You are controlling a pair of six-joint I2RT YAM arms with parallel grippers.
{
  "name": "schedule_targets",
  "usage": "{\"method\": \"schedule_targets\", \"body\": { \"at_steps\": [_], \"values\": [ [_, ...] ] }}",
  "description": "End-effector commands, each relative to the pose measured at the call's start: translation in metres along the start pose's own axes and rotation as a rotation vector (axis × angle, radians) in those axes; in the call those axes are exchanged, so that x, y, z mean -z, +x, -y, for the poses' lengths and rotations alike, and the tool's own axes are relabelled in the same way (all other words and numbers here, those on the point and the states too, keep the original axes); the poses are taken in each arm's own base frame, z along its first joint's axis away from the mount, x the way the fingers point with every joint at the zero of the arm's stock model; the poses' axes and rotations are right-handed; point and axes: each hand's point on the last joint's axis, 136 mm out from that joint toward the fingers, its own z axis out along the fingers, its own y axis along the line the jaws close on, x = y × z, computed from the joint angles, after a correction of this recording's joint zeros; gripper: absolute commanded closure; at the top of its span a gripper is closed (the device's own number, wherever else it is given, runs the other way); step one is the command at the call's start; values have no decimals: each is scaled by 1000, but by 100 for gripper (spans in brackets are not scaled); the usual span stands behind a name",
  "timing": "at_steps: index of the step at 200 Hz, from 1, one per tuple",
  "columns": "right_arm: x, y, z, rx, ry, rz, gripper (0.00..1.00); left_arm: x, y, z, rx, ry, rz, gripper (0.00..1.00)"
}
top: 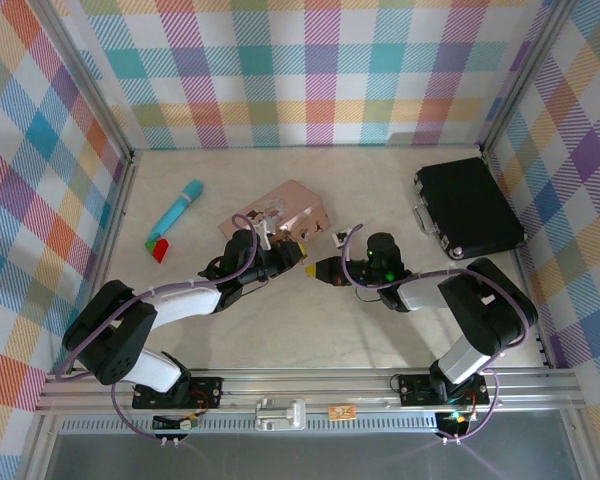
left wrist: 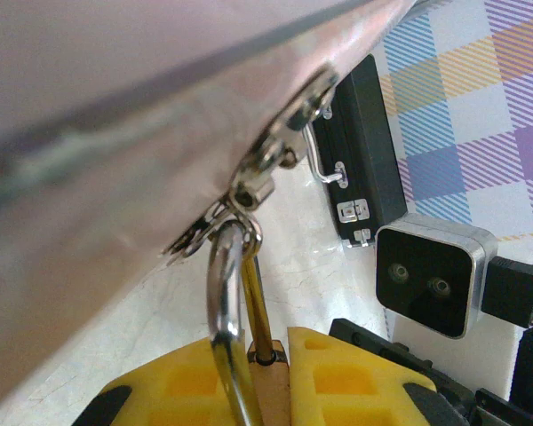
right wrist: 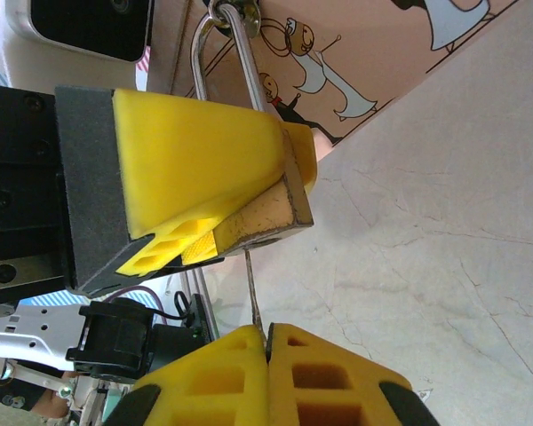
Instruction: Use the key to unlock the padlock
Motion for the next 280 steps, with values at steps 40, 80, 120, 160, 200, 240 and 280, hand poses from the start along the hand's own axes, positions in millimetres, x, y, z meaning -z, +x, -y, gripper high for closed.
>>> {"method": "schedule_targets", "body": {
  "at_steps": [40,80,120,160,200,240,280],
  "values": [
    [4,-18,-13,43,9,72,100,7,-6,35,-46,119,23,100],
    [9,-22,-21,61,9,94,100,9,-6,33,-52,112,31,100],
    [10,-26,-31,77,-14,93,100,8,-7,39,-55,130,26,100],
    [4,-26,-26,24,-39,95,100,9,-6,41,-43,145,29,100],
    [11,-18,-10,-1,46,102,100,11,-13,36,-40,99,66,100],
    [20,-8,-2,-13,106,100,100,13,-17,30,-6,66,93,100],
    [18,-4,-1,-20,97,78,100,15,-19,35,-3,79,94,100]
  ]
}}
